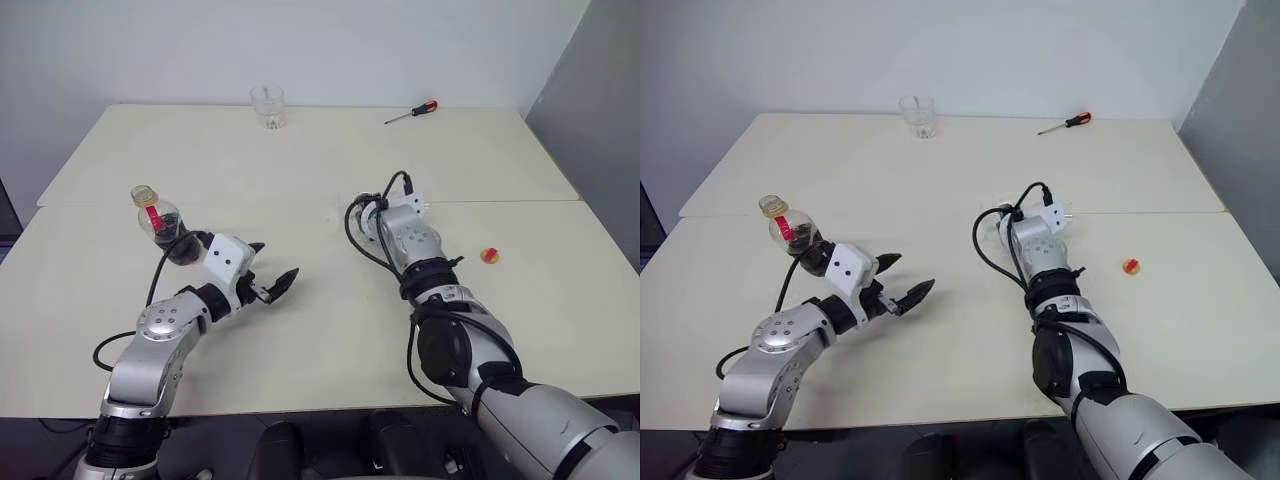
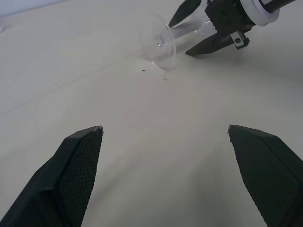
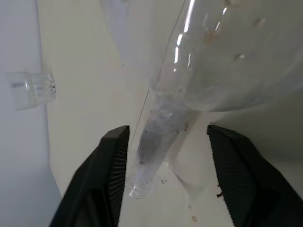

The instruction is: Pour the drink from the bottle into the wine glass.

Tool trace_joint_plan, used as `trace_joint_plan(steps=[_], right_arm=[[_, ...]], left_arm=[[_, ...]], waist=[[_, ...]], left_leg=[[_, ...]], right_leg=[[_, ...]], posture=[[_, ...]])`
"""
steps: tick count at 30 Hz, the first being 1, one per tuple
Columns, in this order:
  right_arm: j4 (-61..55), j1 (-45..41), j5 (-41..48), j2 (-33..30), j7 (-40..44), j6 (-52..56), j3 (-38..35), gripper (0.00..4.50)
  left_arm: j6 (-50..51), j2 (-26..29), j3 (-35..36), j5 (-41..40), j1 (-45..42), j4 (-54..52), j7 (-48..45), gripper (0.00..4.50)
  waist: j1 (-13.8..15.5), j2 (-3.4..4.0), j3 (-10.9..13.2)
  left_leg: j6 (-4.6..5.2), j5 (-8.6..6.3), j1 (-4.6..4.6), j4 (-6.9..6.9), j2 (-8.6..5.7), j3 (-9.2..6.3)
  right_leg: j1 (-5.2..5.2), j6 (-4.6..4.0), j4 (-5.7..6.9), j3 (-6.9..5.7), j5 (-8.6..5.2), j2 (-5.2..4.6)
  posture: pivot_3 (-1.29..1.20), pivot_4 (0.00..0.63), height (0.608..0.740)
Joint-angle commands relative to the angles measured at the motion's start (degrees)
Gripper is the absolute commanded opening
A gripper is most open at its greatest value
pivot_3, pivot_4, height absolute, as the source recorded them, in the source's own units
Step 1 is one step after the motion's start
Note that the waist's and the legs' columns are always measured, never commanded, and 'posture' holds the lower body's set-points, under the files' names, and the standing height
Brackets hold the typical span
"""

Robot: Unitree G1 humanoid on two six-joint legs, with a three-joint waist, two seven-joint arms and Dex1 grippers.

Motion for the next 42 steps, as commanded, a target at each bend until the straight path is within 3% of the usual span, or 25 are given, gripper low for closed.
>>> trace_joint_plan(steps=[1, 4, 6, 12, 18, 25, 32, 42], right_arm=[[1.20, -3.08, -2.17, 5.30, 0.86, -1.40, -1.29, 1.43], [1.99, -3.50, -3.49, 5.02, 1.25, -1.74, -2.07, 0.46], [1.93, -3.46, -4.01, 4.74, 1.21, -1.82, -2.50, 0.19], [-4.83, -1.70, -13.24, 1.58, 3.16, -0.74, 3.79, 0.19], [-18.28, 3.59, -30.75, -0.70, 18.56, -4.98, 19.72, 0.19], [-19.77, 9.05, -45.18, 1.46, 32.57, -13.50, 32.66, 0.19], [-22.69, 15.58, -48.60, 2.47, 41.24, -16.53, 38.02, 0.19], [-26.53, 23.55, -50.14, -0.97, 54.35, -15.01, 41.95, 0.19]], left_arm=[[0.18, 0.68, 1.91, -0.19, 0.21, -2.84, 0.84, 4.50], [0.60, 0.38, 2.32, -0.64, -0.29, -2.80, 1.28, 4.50], [0.67, 0.42, 2.07, -0.61, -0.71, -2.64, 1.06, 4.50], [-0.10, -0.73, 0.89, -0.07, -2.59, -0.85, 1.01, 4.50], [-2.11, -3.05, 0.60, 0.57, -3.70, 1.29, 1.95, 4.50], [1.11, -3.07, 2.55, -2.71, -1.91, 1.12, 0.46, 4.50], [3.86, -1.86, 5.67, -5.87, 4.60, -2.57, -0.30, 4.50], [7.28, -1.03, 14.27, -17.90, 10.23, -6.43, -3.44, 4.50]], waist=[[0.01, 0.00, 0.00], [0.04, 0.00, 0.00], [0.08, 0.00, 0.00], [0.18, 0.02, 0.02], [0.05, 0.02, 0.03], [-0.06, 0.00, 0.01], [0.00, -0.01, 0.01], [0.14, -0.04, -0.01]], left_leg=[[0.00, 0.00, 0.00, 0.00, 0.00, 0.00], [0.00, 0.00, 0.00, 0.00, -0.01, -0.01], [0.00, 0.00, -0.01, 0.00, -0.01, -0.04], [0.00, 0.00, -0.03, 0.00, -0.06, -0.02], [0.00, 0.00, -0.11, -0.10, -0.06, 0.00], [-0.02, 0.01, -0.18, -0.33, 0.05, 0.08], [-0.04, 0.02, -0.33, -0.28, -0.03, 0.13], [-0.04, 0.02, -0.33, -0.25, 0.00, 0.04]], right_leg=[[0.00, 0.00, 0.00, 0.00, 0.00, 0.00], [0.00, 0.00, 0.00, -0.01, 0.00, -0.01], [0.01, 0.00, -0.01, -0.03, 0.00, -0.02], [0.00, 0.00, -0.02, -0.02, 0.00, -0.06], [-0.22, 0.00, -0.01, 0.00, 0.00, -0.07], [-0.59, -0.02, 0.14, 0.13, 0.01, -0.16], [-0.75, -0.02, 0.14, 0.18, 0.02, -0.29], [-0.75, -0.03, 0.19, 0.06, 0.03, -0.27]], posture=[[0.00, 0.150, 0.740], [0.00, 0.150, 0.740], [0.00, 0.150, 0.740], [0.00, 0.150, 0.740], [0.00, 0.150, 0.740], [0.00, 0.150, 0.740], [0.00, 0.150, 0.740], [0.00, 0.150, 0.740]])
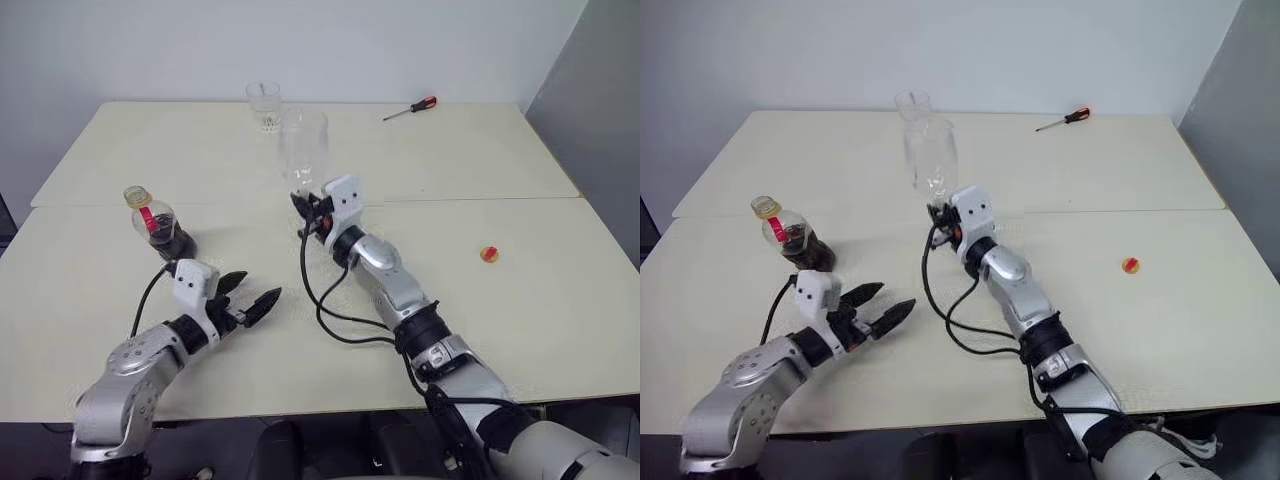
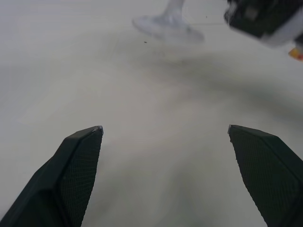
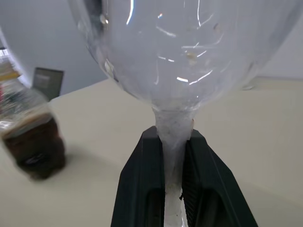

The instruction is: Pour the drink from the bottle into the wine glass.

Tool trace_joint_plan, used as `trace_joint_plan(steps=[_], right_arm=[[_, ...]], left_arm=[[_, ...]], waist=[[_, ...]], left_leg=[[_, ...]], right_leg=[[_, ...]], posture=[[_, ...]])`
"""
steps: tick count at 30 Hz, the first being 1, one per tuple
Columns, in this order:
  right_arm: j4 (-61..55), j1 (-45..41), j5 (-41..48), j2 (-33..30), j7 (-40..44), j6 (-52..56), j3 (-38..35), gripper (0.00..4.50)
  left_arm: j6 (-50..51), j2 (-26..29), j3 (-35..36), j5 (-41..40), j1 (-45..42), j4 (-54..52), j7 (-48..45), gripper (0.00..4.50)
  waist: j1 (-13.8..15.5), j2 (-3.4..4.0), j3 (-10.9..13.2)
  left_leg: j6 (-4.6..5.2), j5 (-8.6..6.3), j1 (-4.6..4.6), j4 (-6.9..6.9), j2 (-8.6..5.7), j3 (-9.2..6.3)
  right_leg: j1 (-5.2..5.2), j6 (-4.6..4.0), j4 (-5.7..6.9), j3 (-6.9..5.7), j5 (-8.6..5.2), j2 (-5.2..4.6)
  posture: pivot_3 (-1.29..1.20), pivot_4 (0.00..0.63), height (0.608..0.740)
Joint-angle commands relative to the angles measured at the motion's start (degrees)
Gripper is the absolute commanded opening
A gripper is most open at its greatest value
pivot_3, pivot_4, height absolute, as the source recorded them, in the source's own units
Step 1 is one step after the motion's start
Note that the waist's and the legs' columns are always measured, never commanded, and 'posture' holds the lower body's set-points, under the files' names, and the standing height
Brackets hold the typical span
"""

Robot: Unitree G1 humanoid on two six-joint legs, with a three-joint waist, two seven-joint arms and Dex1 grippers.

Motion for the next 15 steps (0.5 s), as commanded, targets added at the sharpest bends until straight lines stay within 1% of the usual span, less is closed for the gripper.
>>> trace_joint_plan(steps=[1, 5, 10, 13, 15], right_arm=[[-2.43, 0.99, -2.46, 0.27, 2.47, -2.28, 0.88, 0.19], [0.36, 2.08, -6.15, -0.83, 3.02, -5.26, 1.07, 0.19], [3.56, 2.10, -6.22, 0.47, 3.67, -7.85, -0.97, 0.19], [5.36, 1.64, -7.95, 0.16, 4.06, -10.76, -0.61, 0.19], [6.76, 1.46, -9.07, -0.09, 3.97, -11.71, -0.31, 0.19]], left_arm=[[-0.03, 0.46, 3.05, -3.11, 0.06, -2.79, 0.11, 4.50], [-2.17, -0.43, 4.89, -3.79, -1.25, -3.21, 2.16, 4.50], [-2.07, 1.96, 4.85, -4.55, -0.21, -3.98, -0.04, 4.50], [-0.93, 3.83, 4.40, -5.53, 0.67, -3.08, -2.15, 4.50], [-0.93, 4.02, 4.07, -5.78, 0.88, -2.81, -2.35, 4.50]], waist=[[0.00, 0.00, 0.00], [0.01, -0.04, -0.03], [-0.02, -0.07, -0.04], [-0.10, -0.07, -0.04], [-0.09, -0.07, -0.04]], left_leg=[[0.00, 0.00, 0.00, 0.01, 0.00, 0.00], [-0.02, 0.02, 0.00, 0.17, -0.03, 0.02], [-0.03, 0.02, 0.00, 0.18, -0.02, 0.03], [-0.03, 0.02, 0.00, 0.18, 0.00, 0.03], [-0.03, 0.02, 0.01, 0.18, 0.00, 0.03]], right_leg=[[0.00, 0.00, 0.00, 0.00, 0.00, 0.00], [0.04, 0.00, 0.00, 0.03, 0.00, 0.00], [0.05, 0.00, 0.00, 0.05, 0.01, 0.02], [0.04, 0.00, 0.02, 0.05, 0.01, 0.04], [0.04, 0.00, 0.02, 0.04, 0.01, 0.04]], posture=[[0.00, 0.150, 0.740], [0.00, 0.150, 0.740], [0.00, 0.150, 0.740], [0.00, 0.150, 0.740], [0.00, 0.150, 0.740]])
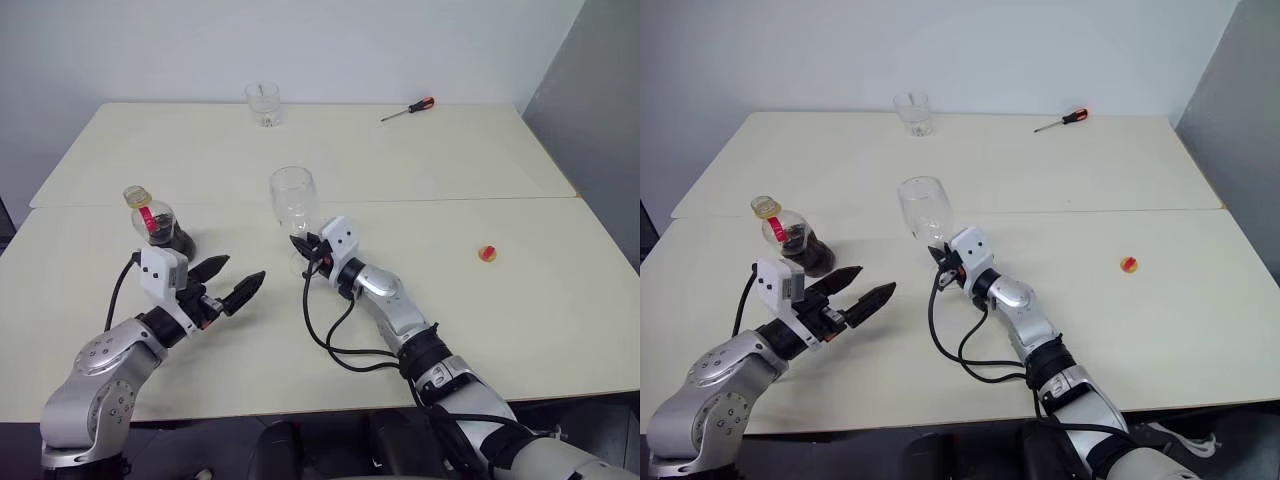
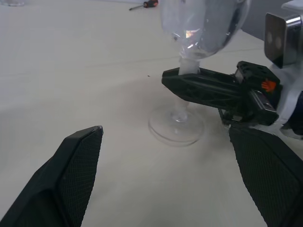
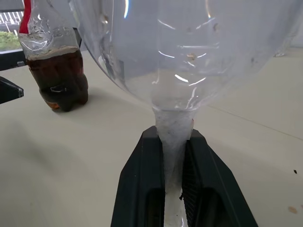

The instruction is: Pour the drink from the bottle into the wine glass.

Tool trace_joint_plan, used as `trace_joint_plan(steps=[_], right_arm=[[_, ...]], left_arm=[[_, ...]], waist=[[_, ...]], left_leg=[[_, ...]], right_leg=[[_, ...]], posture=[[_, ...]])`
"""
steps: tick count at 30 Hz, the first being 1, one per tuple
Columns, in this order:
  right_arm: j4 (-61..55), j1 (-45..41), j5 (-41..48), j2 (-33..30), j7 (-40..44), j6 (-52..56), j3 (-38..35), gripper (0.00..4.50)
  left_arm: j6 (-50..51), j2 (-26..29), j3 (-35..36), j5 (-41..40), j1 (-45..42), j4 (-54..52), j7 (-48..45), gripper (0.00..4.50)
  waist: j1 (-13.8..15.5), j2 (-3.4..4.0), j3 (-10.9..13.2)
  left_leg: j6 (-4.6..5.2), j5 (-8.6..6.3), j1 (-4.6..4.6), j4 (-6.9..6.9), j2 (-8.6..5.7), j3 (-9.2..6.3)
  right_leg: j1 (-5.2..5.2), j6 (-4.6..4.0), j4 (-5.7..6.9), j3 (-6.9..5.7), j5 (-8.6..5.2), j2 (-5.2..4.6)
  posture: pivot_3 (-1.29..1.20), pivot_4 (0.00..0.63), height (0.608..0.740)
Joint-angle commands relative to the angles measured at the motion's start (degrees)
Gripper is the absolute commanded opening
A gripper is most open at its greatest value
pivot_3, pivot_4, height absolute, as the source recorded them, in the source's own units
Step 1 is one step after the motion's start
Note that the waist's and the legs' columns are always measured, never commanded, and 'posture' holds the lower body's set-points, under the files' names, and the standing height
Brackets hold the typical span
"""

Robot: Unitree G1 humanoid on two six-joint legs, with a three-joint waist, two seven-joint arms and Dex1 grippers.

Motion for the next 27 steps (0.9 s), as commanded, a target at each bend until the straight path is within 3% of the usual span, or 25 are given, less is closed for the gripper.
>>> trace_joint_plan(steps=[1, 21, 27], right_arm=[[0.77, -1.51, -2.03, 0.21, 0.28, -3.27, -0.20, 0.19], [-0.97, 4.11, -7.18, -3.95, 3.60, -2.65, 1.87, 0.19], [-3.19, 6.56, -7.56, -4.44, 4.18, -0.81, 2.50, 0.19]], left_arm=[[0.06, 0.51, 0.55, -1.59, 0.31, -1.41, -0.85, 4.50], [-3.15, 1.03, -2.34, 1.82, -3.82, 4.84, -2.28, 4.50], [-2.74, 2.43, -2.31, 2.09, -3.60, 4.76, -3.61, 4.50]], waist=[[0.04, 0.00, 0.00], [0.25, -0.07, -0.05], [0.24, -0.10, -0.07]], left_leg=[[0.00, 0.00, 0.00, 0.00, -0.01, 0.00], [-0.01, 0.00, 0.21, 0.02, -0.06, 0.01], [0.00, -0.01, 0.92, -0.13, -0.10, 0.01]], right_leg=[[0.00, 0.00, 0.00, 0.00, 0.00, 0.00], [0.30, 0.00, 0.00, -0.03, 0.00, -0.01], [0.96, -0.08, -0.09, -0.04, -0.07, -0.02]], posture=[[0.00, 0.150, 0.740], [0.00, 0.150, 0.740], [0.00, 0.150, 0.740]])
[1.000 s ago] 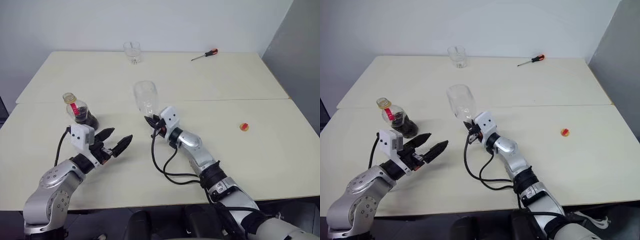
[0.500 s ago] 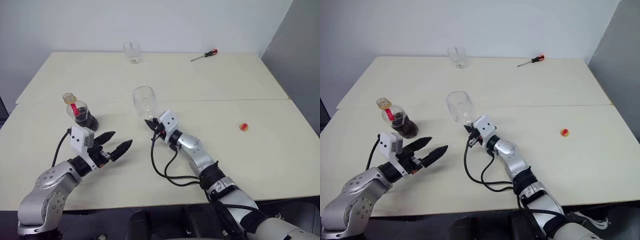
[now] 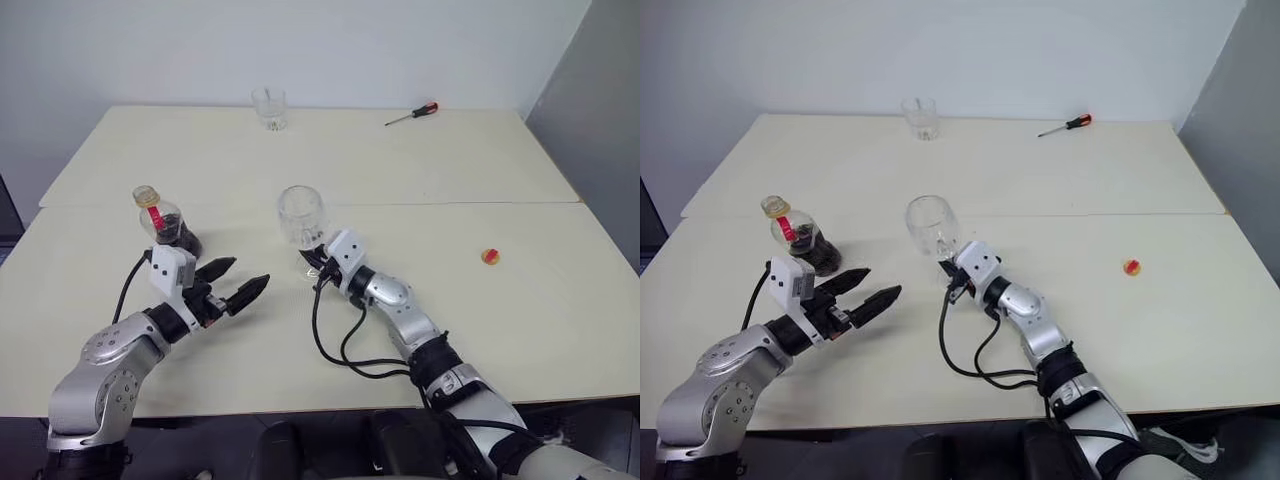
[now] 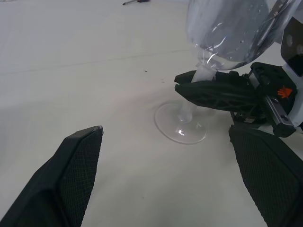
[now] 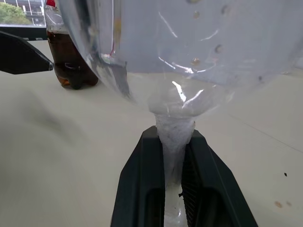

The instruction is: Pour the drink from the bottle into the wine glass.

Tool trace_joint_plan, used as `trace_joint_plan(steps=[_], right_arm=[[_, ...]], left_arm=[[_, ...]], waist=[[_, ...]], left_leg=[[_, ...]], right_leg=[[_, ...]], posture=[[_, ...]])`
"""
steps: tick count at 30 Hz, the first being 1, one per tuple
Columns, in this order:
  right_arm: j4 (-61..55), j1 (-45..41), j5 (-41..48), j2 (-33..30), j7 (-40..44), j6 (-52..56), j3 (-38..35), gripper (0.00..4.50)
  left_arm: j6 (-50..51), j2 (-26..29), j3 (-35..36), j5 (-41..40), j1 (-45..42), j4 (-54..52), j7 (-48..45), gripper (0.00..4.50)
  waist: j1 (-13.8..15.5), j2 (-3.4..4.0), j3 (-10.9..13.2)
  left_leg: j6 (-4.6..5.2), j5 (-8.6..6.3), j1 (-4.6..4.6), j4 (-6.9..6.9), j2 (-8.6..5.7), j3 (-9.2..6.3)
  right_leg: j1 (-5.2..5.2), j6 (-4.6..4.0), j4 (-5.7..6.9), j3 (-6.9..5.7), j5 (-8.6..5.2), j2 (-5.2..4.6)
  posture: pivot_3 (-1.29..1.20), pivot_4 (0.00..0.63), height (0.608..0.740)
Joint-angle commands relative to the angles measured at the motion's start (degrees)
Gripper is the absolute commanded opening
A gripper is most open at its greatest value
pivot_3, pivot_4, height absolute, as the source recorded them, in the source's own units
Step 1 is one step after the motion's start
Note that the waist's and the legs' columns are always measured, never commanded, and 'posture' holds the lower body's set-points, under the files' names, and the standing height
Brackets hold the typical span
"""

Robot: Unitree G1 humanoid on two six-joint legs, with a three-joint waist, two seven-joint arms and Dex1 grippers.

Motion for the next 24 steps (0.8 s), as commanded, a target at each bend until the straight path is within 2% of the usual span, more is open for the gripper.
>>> trace_joint_plan(steps=[1, 10, 11, 13, 21, 22, 24], right_arm=[[0.20, 1.86, -1.51, -0.86, 1.47, 2.26, 1.40, 0.19], [1.46, 0.96, -1.49, -1.11, 1.78, 6.14, 0.64, 0.19], [1.31, 0.92, -1.50, -1.03, 1.45, 6.23, 0.51, 0.93], [0.94, 0.79, -1.44, -0.90, 1.45, 6.66, 0.38, 1.47], [-2.95, 1.37, -1.61, -1.38, 0.79, 8.15, -0.50, 4.29], [-3.72, 1.54, -1.60, -1.50, 0.81, 8.40, -0.58, 4.45], [-5.83, 2.20, -1.66, -2.04, 1.21, 9.12, -0.48, 4.45]], left_arm=[[-0.82, 1.14, 0.33, 0.31, -0.21, -0.73, -1.00, 4.50], [-0.84, 1.46, -0.06, 0.85, -0.34, -1.07, -0.82, 4.50], [-1.01, 1.60, -0.12, 1.12, -0.32, -1.01, -0.92, 4.50], [-1.34, 1.68, -0.38, 1.67, -0.36, -0.81, -1.09, 4.50], [-1.75, 0.96, -1.18, 2.69, -0.54, -0.30, -1.07, 4.50], [-1.85, 1.00, -1.20, 2.74, -0.57, -0.12, -1.10, 4.50], [-2.15, 1.15, -1.24, 2.87, -0.54, 0.15, -1.20, 4.50]], waist=[[0.00, 0.00, -0.01], [-0.02, -0.10, -0.11], [-0.02, -0.15, -0.15], [0.05, -0.19, -0.14], [0.00, -0.22, -0.16], [0.01, -0.22, -0.15], [0.01, -0.21, -0.15]], left_leg=[[0.00, 0.00, 0.00, 0.00, 0.00, -0.01], [0.00, 0.00, 0.02, -0.01, 0.04, -0.02], [0.00, 0.00, 0.03, -0.01, 0.04, -0.02], [0.00, 0.00, 0.00, -0.02, 0.03, 0.00], [0.00, 0.00, 0.00, -0.03, 0.05, -0.01], [0.00, 0.00, -0.01, -0.03, 0.04, -0.02], [0.00, 0.00, -0.02, -0.03, 0.04, -0.02]], right_leg=[[0.00, 0.00, 0.01, 0.00, 0.00, 0.00], [0.00, -0.01, 0.02, 0.00, 0.00, 0.00], [0.01, -0.01, 0.02, 0.00, 0.00, 0.00], [0.00, -0.03, 0.01, -0.02, -0.01, -0.01], [-0.02, -0.04, 0.02, -0.01, -0.02, -0.01], [-0.03, -0.04, 0.02, -0.01, -0.02, -0.01], [-0.03, -0.03, 0.02, -0.01, -0.02, -0.02]], posture=[[0.00, 0.150, 0.740], [0.00, 0.150, 0.740], [0.00, 0.150, 0.740], [0.00, 0.150, 0.740], [0.00, 0.150, 0.740], [0.00, 0.150, 0.740], [0.00, 0.150, 0.740]])
